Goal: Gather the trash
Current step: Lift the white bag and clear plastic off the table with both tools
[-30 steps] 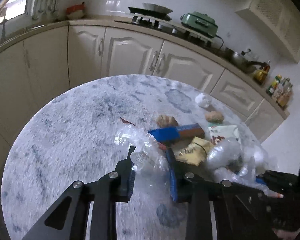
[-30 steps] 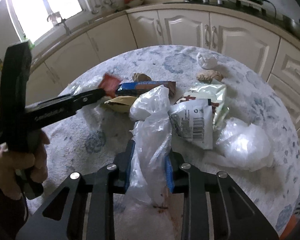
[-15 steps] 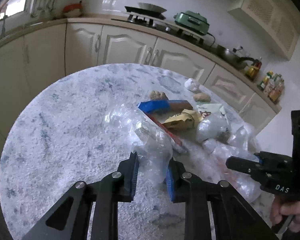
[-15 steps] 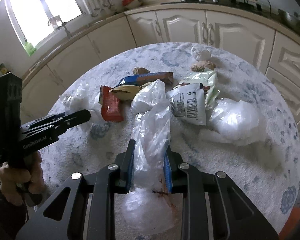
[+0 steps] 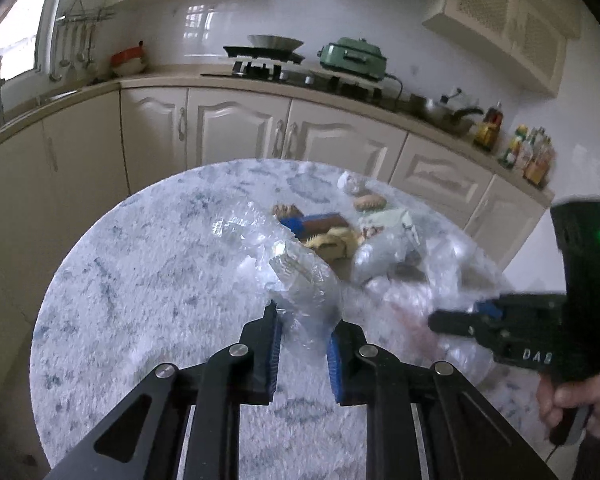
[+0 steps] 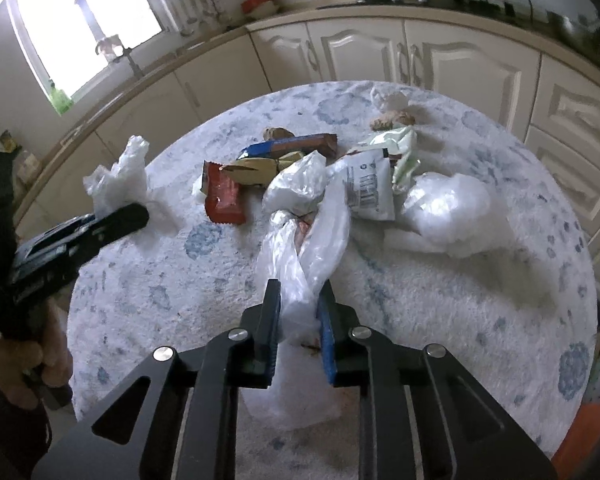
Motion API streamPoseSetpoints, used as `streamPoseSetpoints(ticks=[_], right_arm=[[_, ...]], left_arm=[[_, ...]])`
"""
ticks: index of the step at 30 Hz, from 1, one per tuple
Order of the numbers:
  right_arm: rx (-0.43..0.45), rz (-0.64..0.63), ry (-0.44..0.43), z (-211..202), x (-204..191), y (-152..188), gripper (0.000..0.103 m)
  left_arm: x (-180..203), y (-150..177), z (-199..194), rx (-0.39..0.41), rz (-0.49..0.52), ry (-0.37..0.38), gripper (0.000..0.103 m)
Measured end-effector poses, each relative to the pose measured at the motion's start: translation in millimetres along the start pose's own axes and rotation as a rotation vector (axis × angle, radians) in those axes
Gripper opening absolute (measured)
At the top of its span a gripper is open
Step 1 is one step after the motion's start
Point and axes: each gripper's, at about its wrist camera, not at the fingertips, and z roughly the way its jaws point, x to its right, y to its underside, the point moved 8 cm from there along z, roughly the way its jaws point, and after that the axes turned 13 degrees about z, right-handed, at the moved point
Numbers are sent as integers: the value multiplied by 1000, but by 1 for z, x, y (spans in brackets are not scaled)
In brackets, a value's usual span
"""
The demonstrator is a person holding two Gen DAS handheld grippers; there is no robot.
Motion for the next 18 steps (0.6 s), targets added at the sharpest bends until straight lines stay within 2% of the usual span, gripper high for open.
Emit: streamPoseSetpoints(ticks=[2, 3, 4, 5, 6, 9, 13, 18], right_arm=[[-19, -17, 12, 11, -3, -2, 42], [-43, -31, 27, 21, -4, 0, 42], [-29, -59, 45, 24, -7, 0, 42], [-21, -92, 74, 26, -10, 1, 38], [-19, -99, 83, 25, -10, 2, 30], [-13, -35, 11, 14, -6, 5, 29], [23, 25, -35, -10, 5, 10, 29], [106, 61, -44, -56, 15, 4, 29]], left_arm=[[5, 6, -1, -13, -8, 8, 16], [7, 7, -4, -17, -5, 8, 16], [10, 9, -7, -18, -1, 8, 16], [11, 9, -9, -19, -1, 11, 16], [15, 10, -13, -20, -1, 15, 16], [23, 10, -23, -16, 19, 18, 16], [35, 4, -37, 10, 36, 37, 16], [53, -16, -56, 64, 77, 60, 16]])
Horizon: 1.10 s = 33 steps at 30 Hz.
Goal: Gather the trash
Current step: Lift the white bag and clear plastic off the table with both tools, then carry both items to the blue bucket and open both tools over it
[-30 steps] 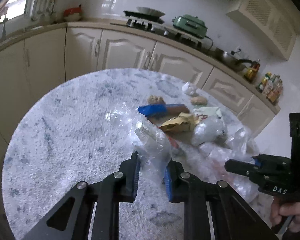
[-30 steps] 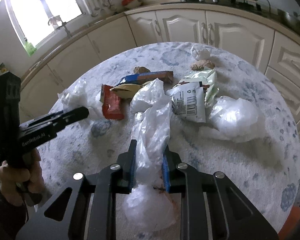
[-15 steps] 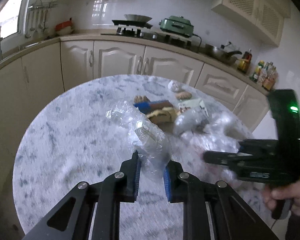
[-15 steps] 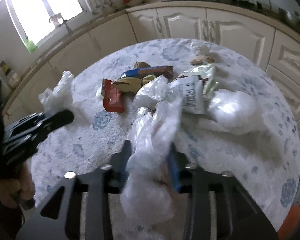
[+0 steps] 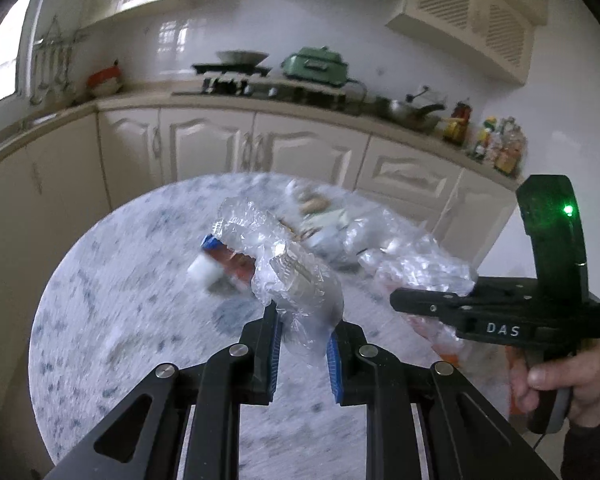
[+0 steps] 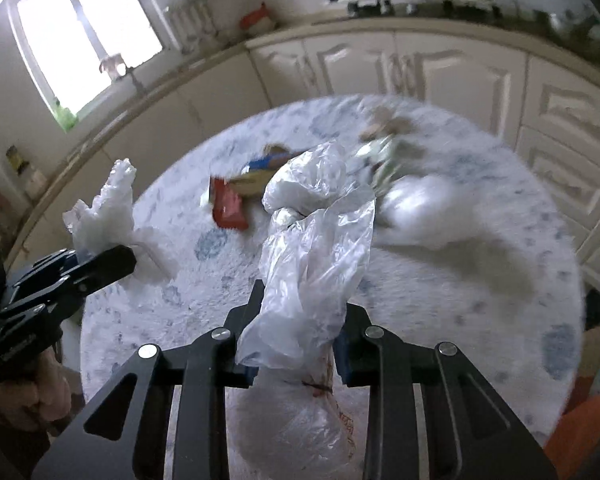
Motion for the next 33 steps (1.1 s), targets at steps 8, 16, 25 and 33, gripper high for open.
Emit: streamPoseSetpoints(ticks=[8, 16, 25, 33], right_arm=[[182, 47, 2, -85, 21, -32, 29], [330, 111, 70, -160, 68, -54, 29], [457, 256, 223, -237, 166, -52, 29], [488, 414, 351, -274, 264, -27, 29]], left_arm=[[41, -46, -21, 72, 85, 12, 16], [104, -97, -19, 130, 200, 34, 16], [189, -141, 27, 145, 286, 189, 16], [256, -164, 99, 74, 330, 332, 16]])
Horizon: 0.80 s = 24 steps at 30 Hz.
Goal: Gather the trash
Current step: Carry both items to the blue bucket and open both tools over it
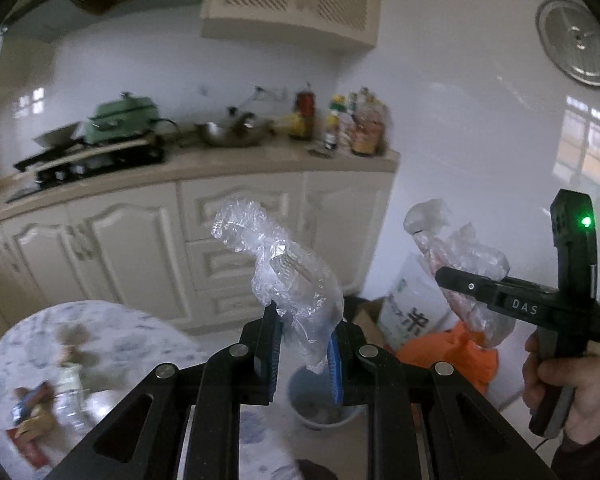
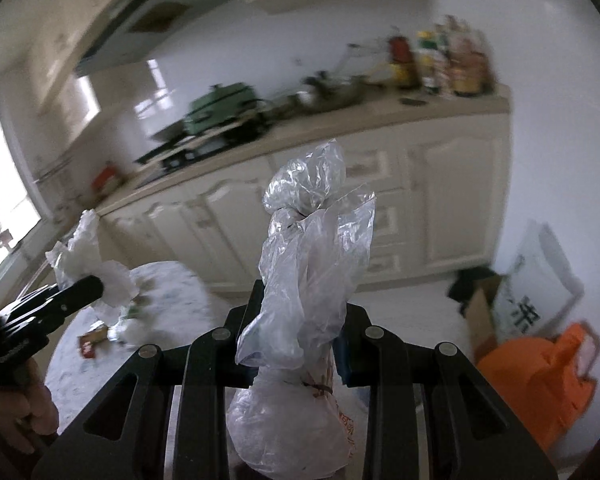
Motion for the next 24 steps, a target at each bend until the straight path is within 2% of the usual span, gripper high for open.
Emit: streamPoseSetpoints(ticks=[5, 9, 16, 18, 19, 21, 22, 23, 24], right_arm=[[-37, 71, 52, 25, 50, 0, 29], [-76, 113, 73, 50, 75, 6, 29], [-182, 176, 109, 118, 114, 17, 29], [-219, 200, 129, 139, 127, 22, 32], [-233, 215, 133, 148, 133, 24, 33], [-271, 263, 145, 167, 151, 32, 39], [-291, 274, 154, 174, 158, 36, 42], [-304, 288, 170, 179, 166, 39, 46], [-312, 304, 184, 183, 173, 42, 52]], left_arm=[[10, -13, 70, -66, 21, 78, 16], [12, -19, 132, -138, 32, 131, 16], [6, -25, 248, -281, 52, 199, 16], [8, -25, 284, -339, 59, 220, 18], [12, -26, 304, -365, 66, 227, 21], [13, -20, 333, -421, 71, 228, 34], [16, -21, 346, -436, 95, 246, 56], [15, -18, 360, -467, 103, 239, 74], [15, -18, 368, -474, 101, 224, 76]])
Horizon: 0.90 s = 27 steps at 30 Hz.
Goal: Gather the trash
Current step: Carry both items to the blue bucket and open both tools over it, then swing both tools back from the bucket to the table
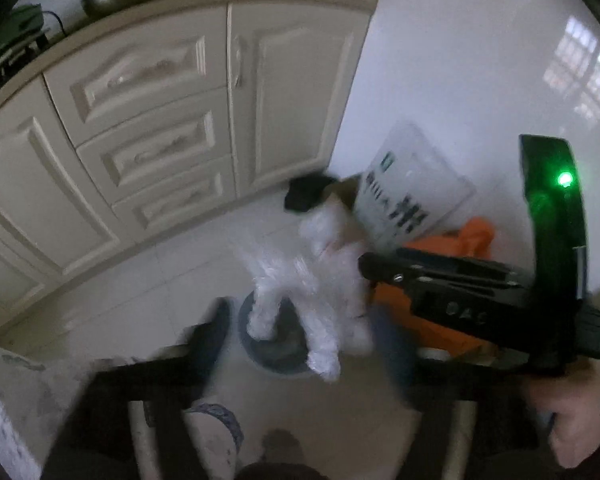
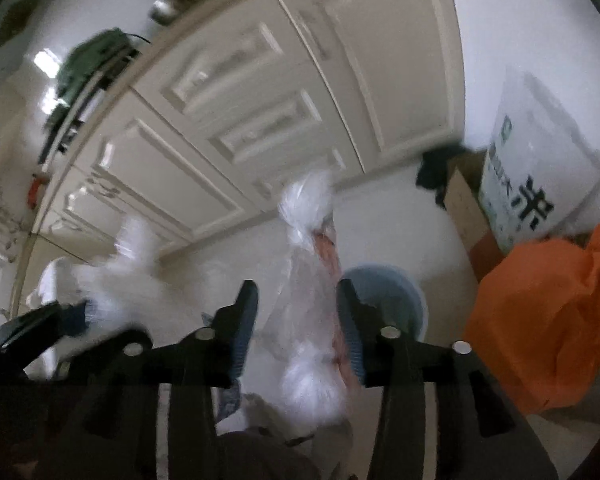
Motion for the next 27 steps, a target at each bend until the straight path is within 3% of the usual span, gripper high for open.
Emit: streamPoseSetpoints(ticks=[1, 5, 9, 18, 27], right_arm=[[-6, 11, 5, 2, 4, 0, 54], [6, 41, 8, -5, 14, 6, 83], [34, 56, 14, -17, 13, 13, 100], [113, 33, -23, -69, -25, 34, 103], [190, -86, -119, -134, -110, 67, 103]], left_arm=[[-4, -4, 7, -9, -6, -14, 77], [-11, -13, 20, -27, -38, -38, 90], [-6, -1, -3, 4, -38, -96, 96], [2, 29, -99, 164, -76, -173, 101], [4, 116, -232, 344, -162, -273, 102]])
